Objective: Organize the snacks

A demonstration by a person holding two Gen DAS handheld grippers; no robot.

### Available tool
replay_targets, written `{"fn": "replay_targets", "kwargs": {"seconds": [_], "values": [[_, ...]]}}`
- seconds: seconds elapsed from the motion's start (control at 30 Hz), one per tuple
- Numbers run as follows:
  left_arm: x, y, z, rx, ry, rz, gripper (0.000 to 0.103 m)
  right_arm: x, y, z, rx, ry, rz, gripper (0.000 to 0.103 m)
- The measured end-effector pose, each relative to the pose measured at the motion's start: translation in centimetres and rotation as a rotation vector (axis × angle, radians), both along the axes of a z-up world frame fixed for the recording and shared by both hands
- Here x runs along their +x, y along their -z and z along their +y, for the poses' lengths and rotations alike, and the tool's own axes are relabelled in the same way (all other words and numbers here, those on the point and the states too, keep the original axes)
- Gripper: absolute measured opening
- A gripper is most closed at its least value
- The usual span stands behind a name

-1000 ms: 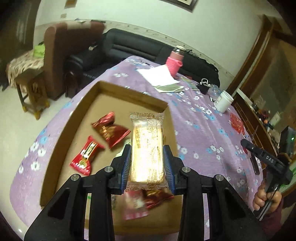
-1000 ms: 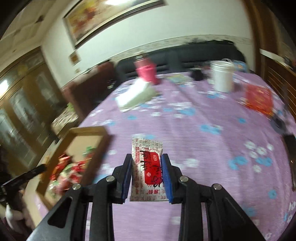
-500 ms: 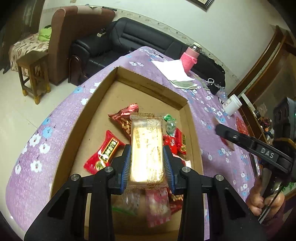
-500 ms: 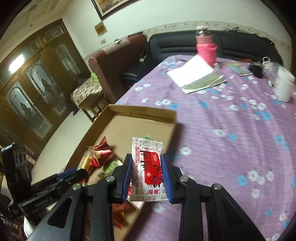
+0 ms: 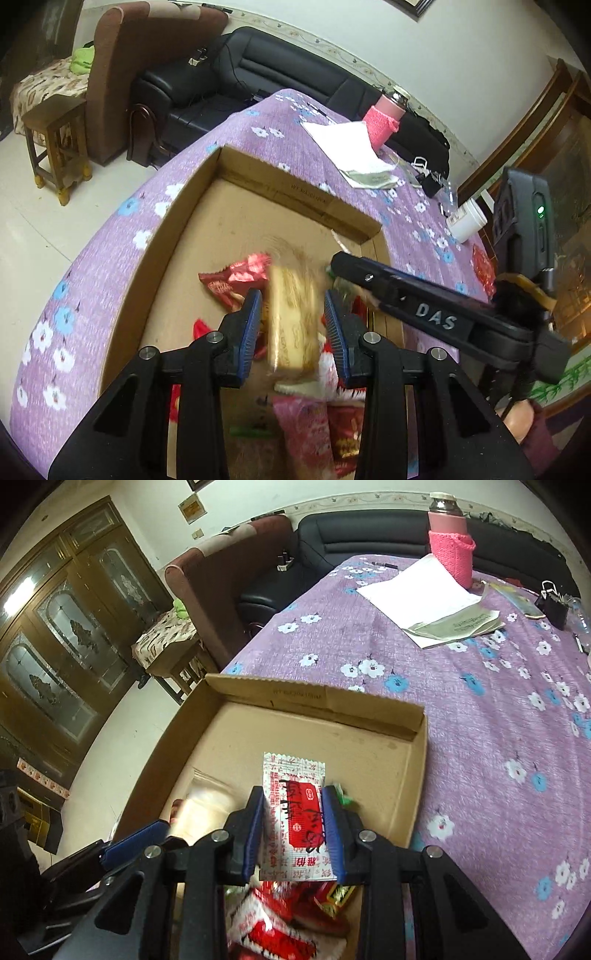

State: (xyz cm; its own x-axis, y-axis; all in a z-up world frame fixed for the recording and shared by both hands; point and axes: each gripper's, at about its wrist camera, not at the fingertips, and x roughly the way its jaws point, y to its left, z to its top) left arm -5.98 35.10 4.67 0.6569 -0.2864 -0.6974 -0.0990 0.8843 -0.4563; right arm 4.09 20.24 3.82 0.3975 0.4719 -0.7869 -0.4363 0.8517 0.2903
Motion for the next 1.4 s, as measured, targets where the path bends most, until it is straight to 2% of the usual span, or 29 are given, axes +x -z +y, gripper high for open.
{"fn": "replay_targets", "kwargs": {"seconds": [0.07, 0.13, 0.17, 0.27, 0.47, 0.53, 0.63, 0.7, 0.77, 0.83, 0.9, 0.97, 1.03, 1.13, 1.4], "values": [[0.4, -0.2, 0.2, -0.009, -0.006, -0.006, 0.035, 0.4, 0.0, 0.1, 0.020, 0.001, -0.002, 0.036], [0.5, -0.4, 0.4, -0.023, -0.012, -0.011, 0.047, 0.6, 0.0, 0.1, 0.027, 0.006, -0.006, 0.038], [0.4, -0.5, 0.5, -0.033, -0.015, -0.019, 0.049, 0.6, -0.1, -0.1, 0.038, 0.003, -0.004, 0.040], [-0.3, -1.0, 0.5, -0.034, -0.026, -0.036, 0.049, 0.5, -0.8, -0.5, 0.047, 0.012, -0.017, 0.045], [-2.3, -2.5, 0.1, -0.024, -0.044, -0.050, 0.049, -0.7, -1.9, -2.7, 0.073, 0.031, -0.025, 0.045], [-3.2, -3.3, -0.3, -0.007, -0.048, -0.072, 0.052, -1.8, -2.1, -3.7, 0.076, 0.038, -0.038, 0.045], [-4.7, -4.5, -1.4, 0.044, -0.063, -0.111, 0.058, -3.6, -2.4, -5.4, 0.075, 0.052, -0.065, 0.046], [-5.7, -5.2, -2.4, 0.107, -0.079, -0.143, 0.058, -5.0, -2.6, -6.7, 0.067, 0.070, -0.094, 0.046], [-6.7, -5.8, -3.8, 0.207, -0.109, -0.178, 0.058, -6.3, -2.8, -8.0, 0.057, 0.090, -0.119, 0.047], [-7.6, -6.1, -5.4, 0.293, -0.124, -0.201, 0.063, -7.5, -2.9, -9.2, 0.047, 0.113, -0.144, 0.047], [-8.1, -6.1, -6.8, 0.339, -0.120, -0.209, 0.071, -8.7, -2.9, -10.6, 0.036, 0.138, -0.166, 0.047], [-8.5, -5.9, -8.3, 0.378, -0.112, -0.211, 0.071, -9.8, -2.9, -11.7, 0.021, 0.160, -0.185, 0.047], [-8.5, -5.6, -9.6, 0.405, -0.092, -0.201, 0.071, -10.4, -2.6, -12.7, 0.006, 0.178, -0.196, 0.050], [-8.4, -5.2, -11.5, 0.424, -0.055, -0.179, 0.071, -11.2, -2.5, -14.2, 0.006, 0.204, -0.204, 0.061], [-8.2, -4.4, -15.8, 0.455, 0.037, -0.133, 0.071, -13.0, -2.0, -17.9, -0.026, 0.270, -0.241, 0.062]]}}
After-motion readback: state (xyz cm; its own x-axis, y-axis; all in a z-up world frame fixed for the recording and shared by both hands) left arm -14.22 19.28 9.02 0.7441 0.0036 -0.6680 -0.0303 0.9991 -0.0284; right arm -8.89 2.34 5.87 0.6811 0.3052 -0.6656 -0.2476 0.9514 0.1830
